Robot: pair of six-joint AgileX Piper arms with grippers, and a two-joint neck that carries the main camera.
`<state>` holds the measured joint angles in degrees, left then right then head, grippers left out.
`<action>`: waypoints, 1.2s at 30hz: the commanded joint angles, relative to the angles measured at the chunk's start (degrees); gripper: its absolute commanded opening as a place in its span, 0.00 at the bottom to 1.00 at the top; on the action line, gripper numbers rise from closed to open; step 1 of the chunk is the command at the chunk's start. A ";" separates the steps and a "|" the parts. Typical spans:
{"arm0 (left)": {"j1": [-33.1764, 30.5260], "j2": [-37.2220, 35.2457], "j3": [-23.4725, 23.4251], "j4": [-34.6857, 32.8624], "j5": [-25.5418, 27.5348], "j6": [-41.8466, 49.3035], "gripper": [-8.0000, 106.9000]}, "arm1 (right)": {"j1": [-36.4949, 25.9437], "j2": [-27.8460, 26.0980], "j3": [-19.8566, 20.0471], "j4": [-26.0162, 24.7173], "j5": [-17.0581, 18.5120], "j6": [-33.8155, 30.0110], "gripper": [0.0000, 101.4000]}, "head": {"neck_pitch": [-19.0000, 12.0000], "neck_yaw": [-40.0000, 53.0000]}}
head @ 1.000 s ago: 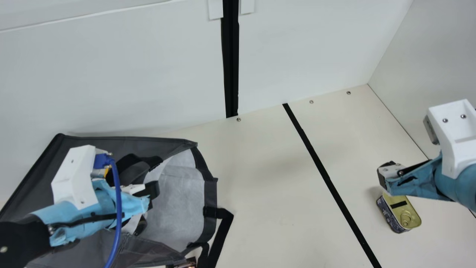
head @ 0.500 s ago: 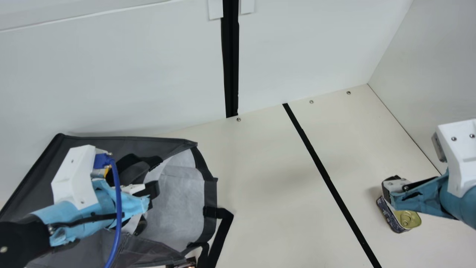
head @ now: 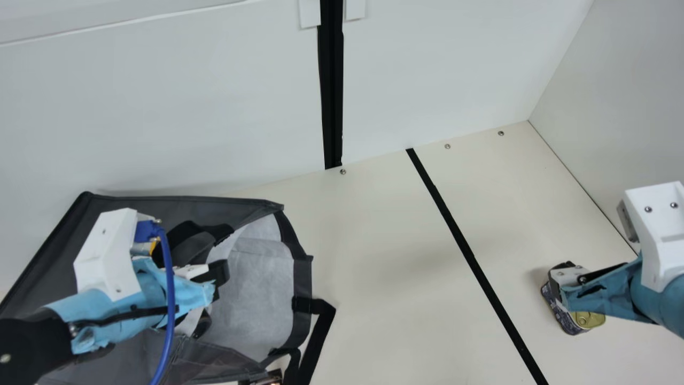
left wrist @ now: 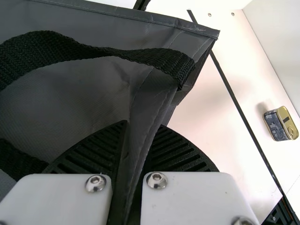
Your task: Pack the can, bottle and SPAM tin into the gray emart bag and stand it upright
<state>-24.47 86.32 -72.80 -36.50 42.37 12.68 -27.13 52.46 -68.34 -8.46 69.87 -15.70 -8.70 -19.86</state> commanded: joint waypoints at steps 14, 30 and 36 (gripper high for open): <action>0.00 0.00 0.00 0.00 0.00 0.00 0.00 | -4.27 1.40 2.74 2.13 0.03 -6.54 0.94 | -1.30 -0.14; 0.00 0.00 0.00 0.00 0.00 0.00 0.00 | -13.06 4.12 6.12 7.61 -1.21 -17.94 0.94 | -1.30 -0.14; 0.00 0.00 0.00 0.00 0.00 0.00 0.00 | -16.66 5.72 8.82 9.94 -3.54 -22.58 0.94 | -1.30 -0.14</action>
<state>-24.47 86.32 -72.80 -36.50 42.37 12.68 -43.12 58.06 -59.91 0.99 66.60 -37.07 -8.70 -19.86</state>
